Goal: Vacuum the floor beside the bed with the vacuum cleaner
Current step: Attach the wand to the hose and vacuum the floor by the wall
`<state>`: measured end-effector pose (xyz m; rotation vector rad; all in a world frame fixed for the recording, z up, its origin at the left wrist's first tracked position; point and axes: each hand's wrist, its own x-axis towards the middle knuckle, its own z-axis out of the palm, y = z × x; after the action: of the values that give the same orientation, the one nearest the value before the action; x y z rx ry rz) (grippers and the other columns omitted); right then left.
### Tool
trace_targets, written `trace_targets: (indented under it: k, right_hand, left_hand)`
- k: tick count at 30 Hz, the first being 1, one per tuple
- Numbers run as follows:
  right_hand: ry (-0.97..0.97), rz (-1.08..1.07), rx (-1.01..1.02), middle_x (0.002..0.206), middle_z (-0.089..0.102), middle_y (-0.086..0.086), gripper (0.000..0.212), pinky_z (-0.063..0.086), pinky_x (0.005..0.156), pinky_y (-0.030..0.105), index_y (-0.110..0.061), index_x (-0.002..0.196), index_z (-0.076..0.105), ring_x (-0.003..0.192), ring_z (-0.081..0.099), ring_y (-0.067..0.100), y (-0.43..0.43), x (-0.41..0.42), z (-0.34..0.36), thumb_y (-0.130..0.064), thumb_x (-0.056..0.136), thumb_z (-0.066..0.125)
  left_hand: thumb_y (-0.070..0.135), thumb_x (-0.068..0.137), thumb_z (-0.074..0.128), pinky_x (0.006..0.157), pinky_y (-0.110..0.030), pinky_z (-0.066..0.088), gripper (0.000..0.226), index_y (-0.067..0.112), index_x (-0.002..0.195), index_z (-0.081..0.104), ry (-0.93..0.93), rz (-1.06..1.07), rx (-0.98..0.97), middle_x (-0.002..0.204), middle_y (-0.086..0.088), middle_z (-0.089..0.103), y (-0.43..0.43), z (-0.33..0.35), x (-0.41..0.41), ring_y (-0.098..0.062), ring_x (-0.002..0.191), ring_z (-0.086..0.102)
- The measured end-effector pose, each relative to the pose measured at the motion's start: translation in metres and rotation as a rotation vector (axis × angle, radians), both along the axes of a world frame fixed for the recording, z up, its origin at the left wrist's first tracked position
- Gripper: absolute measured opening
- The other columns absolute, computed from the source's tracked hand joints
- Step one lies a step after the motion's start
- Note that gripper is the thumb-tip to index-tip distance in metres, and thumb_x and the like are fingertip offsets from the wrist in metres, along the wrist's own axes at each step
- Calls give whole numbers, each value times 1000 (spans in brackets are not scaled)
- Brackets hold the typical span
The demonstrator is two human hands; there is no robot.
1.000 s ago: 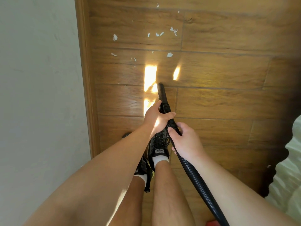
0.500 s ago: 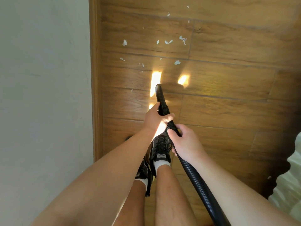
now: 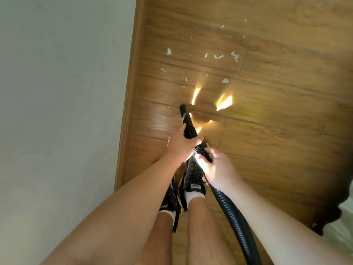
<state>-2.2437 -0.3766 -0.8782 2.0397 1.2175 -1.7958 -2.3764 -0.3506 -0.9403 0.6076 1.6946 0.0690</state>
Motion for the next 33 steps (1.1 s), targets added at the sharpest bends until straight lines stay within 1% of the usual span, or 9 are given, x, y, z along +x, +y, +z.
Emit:
trace_targets:
  k: [8,13,17,19,21,25,27,30,33]
  right_hand:
    - [20,12,-27,78,72,8,24,58,62,48,-20,104,64,64,69,32,3,-19,-6,-43,98,57]
    - [10,16,-11,72,70,12,25,58,58,49,-18,101,64,61,69,33,9,-32,-8,-42,98,57]
    - [-4,19,-32,73,69,11,28,55,54,42,-16,107,64,60,69,30,15,-40,-9,-42,99,57]
    - [7,-1,-42,72,68,8,28,50,47,34,-14,111,64,54,65,25,18,-42,-9,-39,100,57]
    - [19,-24,-66,70,65,7,28,45,43,27,-12,115,63,49,60,19,20,-44,-9,-35,101,58]
    - [47,-35,-70,69,64,6,27,48,47,30,-11,114,63,49,59,19,23,-44,-8,-34,100,59]
    - [50,-54,-71,72,66,9,25,47,44,26,-11,114,62,48,58,18,26,-43,-6,-33,101,59]
    - [47,-87,-85,77,68,11,23,49,43,24,-15,114,58,50,60,18,31,-40,-3,-34,101,59]
    - [33,-55,-83,76,65,2,26,46,41,17,-16,117,57,51,59,12,38,-35,-5,-37,101,57]
  left_hand:
    - [45,84,77,98,-42,56,80,22,153,42,-32,83,1,131,-3,65,-8,-6,-23,-22,113,65]
    - [35,87,76,89,-32,56,78,20,155,40,-63,135,19,131,-6,64,-5,-10,-35,-21,110,65]
    - [33,88,76,96,-36,56,83,20,159,33,-65,171,30,134,-5,61,-1,-10,-42,-22,114,64]
    - [32,89,76,88,-29,58,83,20,159,33,-66,184,33,133,-5,61,-1,-11,-43,-19,109,65]
    - [30,89,75,67,-15,54,80,21,158,35,-62,192,38,129,-4,63,-1,-11,-44,-11,96,66]
    - [31,89,75,55,-10,48,80,22,158,35,-50,206,47,127,-3,64,0,-11,-45,-4,87,64]
    - [32,88,76,59,-11,49,82,21,158,35,-55,203,60,130,-4,63,3,-11,-45,-8,93,66]
    - [34,87,78,77,-21,54,85,21,158,34,-57,188,73,132,-3,63,10,-10,-41,-16,106,66]
    - [34,87,78,89,-30,57,84,21,158,35,-54,184,71,134,-4,62,18,-10,-37,-19,111,65]
